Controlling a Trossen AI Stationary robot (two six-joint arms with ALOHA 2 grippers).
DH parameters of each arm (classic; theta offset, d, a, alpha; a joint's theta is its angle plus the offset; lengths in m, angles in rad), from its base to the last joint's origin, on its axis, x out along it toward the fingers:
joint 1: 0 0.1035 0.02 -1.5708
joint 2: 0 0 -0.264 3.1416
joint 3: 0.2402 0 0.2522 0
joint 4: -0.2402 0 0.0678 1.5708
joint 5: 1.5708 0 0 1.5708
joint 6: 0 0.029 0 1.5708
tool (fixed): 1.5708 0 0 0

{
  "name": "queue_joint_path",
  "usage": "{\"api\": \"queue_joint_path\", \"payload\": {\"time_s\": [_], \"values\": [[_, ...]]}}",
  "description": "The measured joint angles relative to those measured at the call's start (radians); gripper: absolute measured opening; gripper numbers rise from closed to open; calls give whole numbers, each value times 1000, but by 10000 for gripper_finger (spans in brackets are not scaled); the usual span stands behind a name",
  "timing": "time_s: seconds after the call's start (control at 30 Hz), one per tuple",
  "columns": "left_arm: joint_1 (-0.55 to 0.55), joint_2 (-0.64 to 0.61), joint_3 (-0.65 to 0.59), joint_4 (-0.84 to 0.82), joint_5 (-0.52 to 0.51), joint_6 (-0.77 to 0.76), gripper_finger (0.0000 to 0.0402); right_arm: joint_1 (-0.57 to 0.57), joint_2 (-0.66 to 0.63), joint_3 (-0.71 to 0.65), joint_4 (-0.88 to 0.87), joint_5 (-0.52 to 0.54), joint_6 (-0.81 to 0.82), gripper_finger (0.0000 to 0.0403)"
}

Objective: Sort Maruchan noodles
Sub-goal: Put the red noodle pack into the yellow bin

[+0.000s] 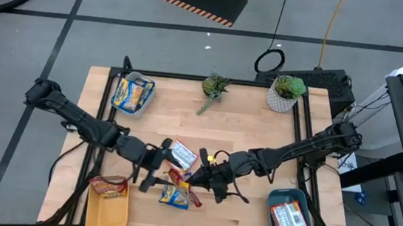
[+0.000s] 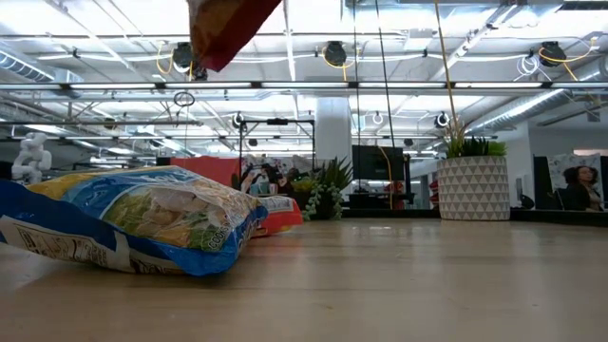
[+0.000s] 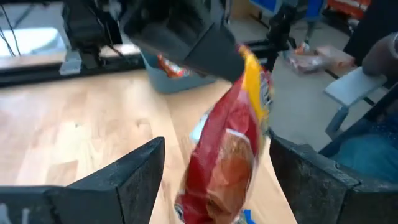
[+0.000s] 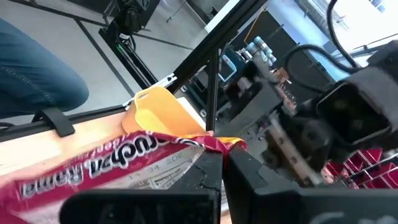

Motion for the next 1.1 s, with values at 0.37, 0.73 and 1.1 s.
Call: {"api": "queue_joint_path", "payload": {"time_s": [0.37,0.73,1.1], "values": [[75,100,3,39,238,-21,296,-2,0,0,-8,3,0,0],[101,125,3,62,244,-25,276,-15,0,0,-32,8,6,0],[101,125,3,48,248,11,142,-20,0,0,-45,18,12,0]]}}
